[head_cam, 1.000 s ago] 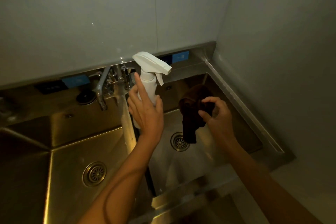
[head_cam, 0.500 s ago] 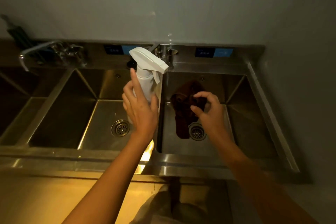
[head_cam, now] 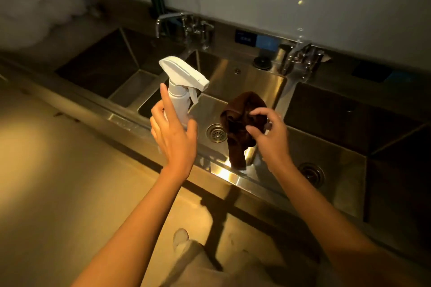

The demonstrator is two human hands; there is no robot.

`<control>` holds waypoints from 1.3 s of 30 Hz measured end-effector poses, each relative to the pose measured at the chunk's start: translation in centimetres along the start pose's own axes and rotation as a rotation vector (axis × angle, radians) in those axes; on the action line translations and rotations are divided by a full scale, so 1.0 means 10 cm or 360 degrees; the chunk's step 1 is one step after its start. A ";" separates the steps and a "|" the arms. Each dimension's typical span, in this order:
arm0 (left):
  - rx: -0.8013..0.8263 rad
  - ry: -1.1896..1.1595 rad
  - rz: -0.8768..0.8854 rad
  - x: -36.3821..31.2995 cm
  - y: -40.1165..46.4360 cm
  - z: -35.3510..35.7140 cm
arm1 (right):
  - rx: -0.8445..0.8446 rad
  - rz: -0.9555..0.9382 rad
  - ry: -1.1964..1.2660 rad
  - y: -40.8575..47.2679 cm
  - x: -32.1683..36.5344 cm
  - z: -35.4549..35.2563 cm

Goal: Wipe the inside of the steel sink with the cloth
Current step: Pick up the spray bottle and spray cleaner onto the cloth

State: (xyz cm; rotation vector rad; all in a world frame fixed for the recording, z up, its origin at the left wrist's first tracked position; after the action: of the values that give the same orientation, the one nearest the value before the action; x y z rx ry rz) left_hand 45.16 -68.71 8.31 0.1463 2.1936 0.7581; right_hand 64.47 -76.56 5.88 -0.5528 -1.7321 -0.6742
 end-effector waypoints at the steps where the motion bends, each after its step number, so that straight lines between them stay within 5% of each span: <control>1: -0.0028 0.0023 -0.0026 0.13 0.06 -0.08 | 0.0033 -0.0023 -0.0013 0.00 0.03 0.17; 18: -0.0174 0.0161 -0.0099 2.14 1.62 -1.00 | 0.0161 -0.0197 0.0007 0.02 0.78 3.01; 39: -0.0326 0.0314 -0.0319 3.44 3.45 -0.62 | 0.0373 -0.0165 0.0025 1.09 1.08 5.40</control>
State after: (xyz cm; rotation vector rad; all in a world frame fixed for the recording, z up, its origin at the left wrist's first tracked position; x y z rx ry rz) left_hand 12.57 -31.89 8.45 -0.2581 2.2547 0.9079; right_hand 31.38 -31.25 7.51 -0.2962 -1.8041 -0.5364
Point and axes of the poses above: each hand's wrist, its own y-axis towards the middle knuckle, its own z-axis out of the palm, x = y × z, the point moved 3 cm from there along y, towards the middle knuckle, and after that the axes turned 9 degrees about -x, right-handed, at the moved point
